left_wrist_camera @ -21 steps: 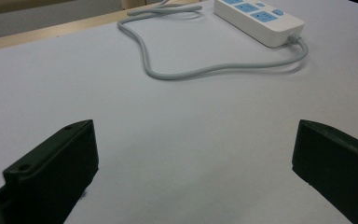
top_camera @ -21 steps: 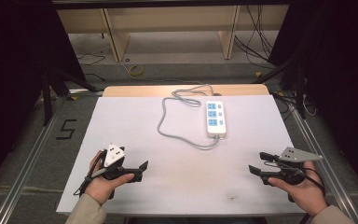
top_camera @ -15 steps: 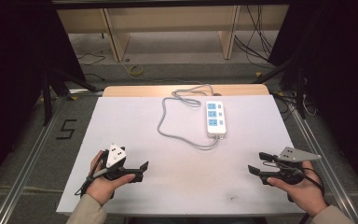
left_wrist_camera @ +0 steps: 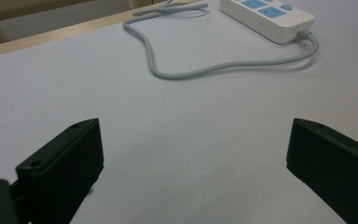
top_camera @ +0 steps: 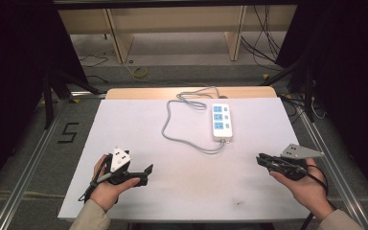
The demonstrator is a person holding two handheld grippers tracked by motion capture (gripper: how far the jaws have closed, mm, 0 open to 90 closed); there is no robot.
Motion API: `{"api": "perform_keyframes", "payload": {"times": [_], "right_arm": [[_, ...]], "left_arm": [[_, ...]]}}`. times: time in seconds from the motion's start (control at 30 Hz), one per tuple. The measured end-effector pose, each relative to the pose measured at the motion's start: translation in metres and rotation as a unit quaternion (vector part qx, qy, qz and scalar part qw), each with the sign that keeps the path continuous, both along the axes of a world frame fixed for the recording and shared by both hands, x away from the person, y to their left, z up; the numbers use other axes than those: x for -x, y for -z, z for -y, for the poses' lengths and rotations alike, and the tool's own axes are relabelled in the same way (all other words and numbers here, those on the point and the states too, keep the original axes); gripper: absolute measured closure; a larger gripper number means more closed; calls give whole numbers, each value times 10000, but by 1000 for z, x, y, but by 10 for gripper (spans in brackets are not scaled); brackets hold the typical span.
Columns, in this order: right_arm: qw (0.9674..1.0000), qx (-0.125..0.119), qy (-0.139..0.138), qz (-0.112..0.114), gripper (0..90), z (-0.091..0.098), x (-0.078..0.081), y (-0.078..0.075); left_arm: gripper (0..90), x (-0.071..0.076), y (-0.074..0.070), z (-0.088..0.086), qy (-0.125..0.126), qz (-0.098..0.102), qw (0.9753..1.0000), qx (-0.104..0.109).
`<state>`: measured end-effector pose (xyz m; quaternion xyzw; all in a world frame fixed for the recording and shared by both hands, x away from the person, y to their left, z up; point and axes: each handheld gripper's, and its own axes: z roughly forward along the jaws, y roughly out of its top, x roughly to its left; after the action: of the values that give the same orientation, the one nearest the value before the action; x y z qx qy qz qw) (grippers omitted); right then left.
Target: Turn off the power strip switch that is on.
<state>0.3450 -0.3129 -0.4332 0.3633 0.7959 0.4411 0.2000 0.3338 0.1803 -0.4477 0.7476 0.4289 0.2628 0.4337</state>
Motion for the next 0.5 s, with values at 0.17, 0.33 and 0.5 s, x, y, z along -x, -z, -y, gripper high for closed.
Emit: {"api": "perform_keyframes", "payload": {"times": [0.17, 0.33, 0.5], "right_arm": [[10000, 35, 83, 23, 900, -3, -8, -3], [9999, 39, 130, -2, 900, -6, -14, -5], [9998, 78, 177, -40, 900, -12, -25, -8]], "left_arm": [[41, 0, 0, 0, -46, 24, 10000, 32], [46, -1, -1, 0, -70, 51, 10000, 24], [50, -1, -1, 0, -82, 90, 9999, -16]]}}
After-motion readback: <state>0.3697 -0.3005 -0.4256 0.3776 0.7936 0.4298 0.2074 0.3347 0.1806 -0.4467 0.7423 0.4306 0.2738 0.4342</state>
